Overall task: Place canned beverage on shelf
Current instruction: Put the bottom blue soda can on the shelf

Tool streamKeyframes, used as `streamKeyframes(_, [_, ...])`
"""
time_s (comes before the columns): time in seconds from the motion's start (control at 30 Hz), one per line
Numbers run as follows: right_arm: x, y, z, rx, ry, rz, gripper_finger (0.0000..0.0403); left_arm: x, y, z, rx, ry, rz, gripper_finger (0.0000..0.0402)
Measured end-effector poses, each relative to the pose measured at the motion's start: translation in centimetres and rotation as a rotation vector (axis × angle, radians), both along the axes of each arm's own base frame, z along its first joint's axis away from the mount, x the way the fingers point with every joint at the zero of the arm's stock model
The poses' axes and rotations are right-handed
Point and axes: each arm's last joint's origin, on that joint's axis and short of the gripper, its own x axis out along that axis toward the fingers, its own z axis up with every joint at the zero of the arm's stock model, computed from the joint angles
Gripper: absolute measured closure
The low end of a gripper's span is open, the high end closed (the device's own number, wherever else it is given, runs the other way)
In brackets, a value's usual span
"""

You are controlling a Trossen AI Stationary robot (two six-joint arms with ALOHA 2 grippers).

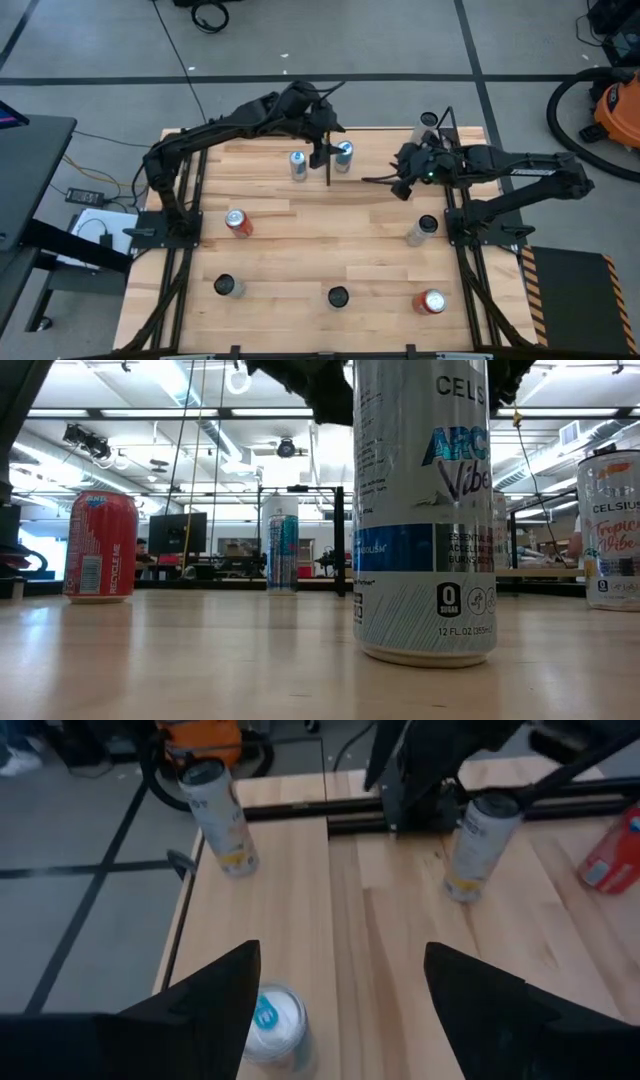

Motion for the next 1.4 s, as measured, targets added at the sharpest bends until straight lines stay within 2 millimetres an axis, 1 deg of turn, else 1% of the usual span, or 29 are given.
streamKeyframes(0.2, [1.3,0.0,-1.1,0.020,0.067,0.018,0.0222,-1.4,-0.6,1.3,0.016,0.007,0.001,0.0118])
streamKeyframes(0.43, [3.2,0.0,-2.9,0.026,0.175,0.040,0.0174,-2.9,-1.1,2.6,0.017,0.009,0.005,0.0118])
streamKeyframes(0.57, [4.6,-0.1,-3.8,-0.002,0.222,0.095,0.0162,-3.3,-1.3,3.1,0.017,0.006,0.009,0.0118])
streamKeyframes(0.7, [6.3,-0.5,-4.2,-0.057,0.210,0.144,0.0161,-3.6,-1.4,3.3,0.014,0.006,0.011,0.0118])
streamKeyframes(0.87, [8.0,-2.1,-4.2,-0.117,0.159,0.191,0.0162,-4.4,-1.8,3.3,-0.002,0.049,0.010,0.0118])
streamKeyframes(1.0, [8.2,-4.0,-3.7,-0.106,0.090,0.214,0.0162,-5.3,-2.0,3.6,-0.012,0.082,0.010,0.0118])
streamKeyframes(1.13, [8.3,-6.2,-3.1,-0.117,0.013,0.197,0.0161,-6.1,-2.2,4.4,0.001,0.060,0.016,0.0118])
streamKeyframes(1.2, [8.3,-7.1,-3.1,-0.120,0.000,0.184,0.0161,-6.6,-2.1,4.8,0.009,0.051,0.021,0.0118])
streamKeyframes(1.3, [8.3,-8.0,-2.9,-0.135,-0.026,0.146,0.0161,-7.1,-2.1,5.2,0.012,0.047,0.029,0.0118])
streamKeyframes(1.4, [8.3,-8.3,-2.7,-0.148,-0.054,0.140,0.0161,-7.7,-2.1,5.4,0.010,0.058,0.039,0.0118])
